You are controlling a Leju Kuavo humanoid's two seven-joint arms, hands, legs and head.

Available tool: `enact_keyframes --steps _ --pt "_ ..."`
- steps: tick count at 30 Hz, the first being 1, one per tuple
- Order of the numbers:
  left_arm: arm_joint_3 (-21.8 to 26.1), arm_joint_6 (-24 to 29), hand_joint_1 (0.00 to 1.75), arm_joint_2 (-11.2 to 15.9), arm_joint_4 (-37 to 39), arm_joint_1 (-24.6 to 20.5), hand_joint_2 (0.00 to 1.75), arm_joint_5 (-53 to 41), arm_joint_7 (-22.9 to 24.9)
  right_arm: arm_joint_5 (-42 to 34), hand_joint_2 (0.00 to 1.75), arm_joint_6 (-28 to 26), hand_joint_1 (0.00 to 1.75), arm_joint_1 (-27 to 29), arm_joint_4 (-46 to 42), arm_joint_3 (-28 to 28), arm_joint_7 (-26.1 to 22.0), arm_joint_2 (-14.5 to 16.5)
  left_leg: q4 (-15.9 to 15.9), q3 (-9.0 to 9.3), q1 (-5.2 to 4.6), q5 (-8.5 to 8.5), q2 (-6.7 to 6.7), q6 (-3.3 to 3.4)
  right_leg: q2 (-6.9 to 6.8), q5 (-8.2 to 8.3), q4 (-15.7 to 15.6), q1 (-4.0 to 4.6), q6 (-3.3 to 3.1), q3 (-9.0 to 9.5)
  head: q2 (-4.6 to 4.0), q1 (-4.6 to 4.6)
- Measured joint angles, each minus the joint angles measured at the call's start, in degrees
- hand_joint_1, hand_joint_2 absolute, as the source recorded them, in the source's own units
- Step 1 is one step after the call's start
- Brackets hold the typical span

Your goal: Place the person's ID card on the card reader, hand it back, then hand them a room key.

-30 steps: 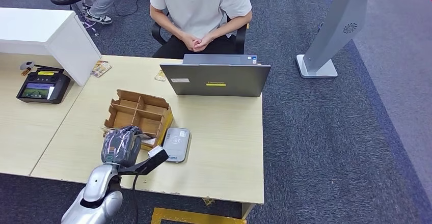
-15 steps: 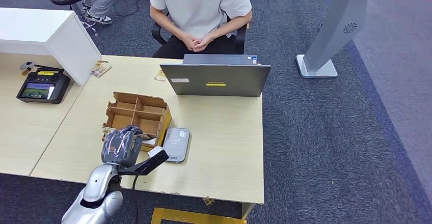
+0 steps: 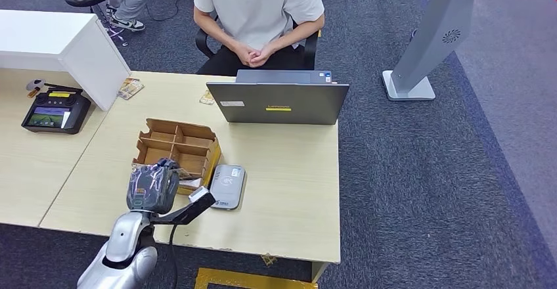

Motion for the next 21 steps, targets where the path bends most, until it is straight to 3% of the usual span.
enact_keyframes --steps 13,21 --pt "0.0 2.3 1.75 4.9 -14.3 -3.9 1.75 3.0 -2.6 -2.3 0.0 -0.3 0.0 0.0 0.0 0.0 -1.1 0.0 0.0 0.01 0.0 0.03 0.0 0.0 0.0 0.02 0.0 0.0 0.0 0.01 0.0 0.0" --pt "0.0 2.6 1.75 7.4 -18.8 -6.6 1.75 4.9 -3.5 -2.7 0.0 -0.3 0.0 0.0 0.0 0.0 -1.1 0.0 0.0 0.01 0.0 0.03 0.0 0.0 0.0 0.02 0.0 0.0 0.0 0.01 -0.01 0.0"
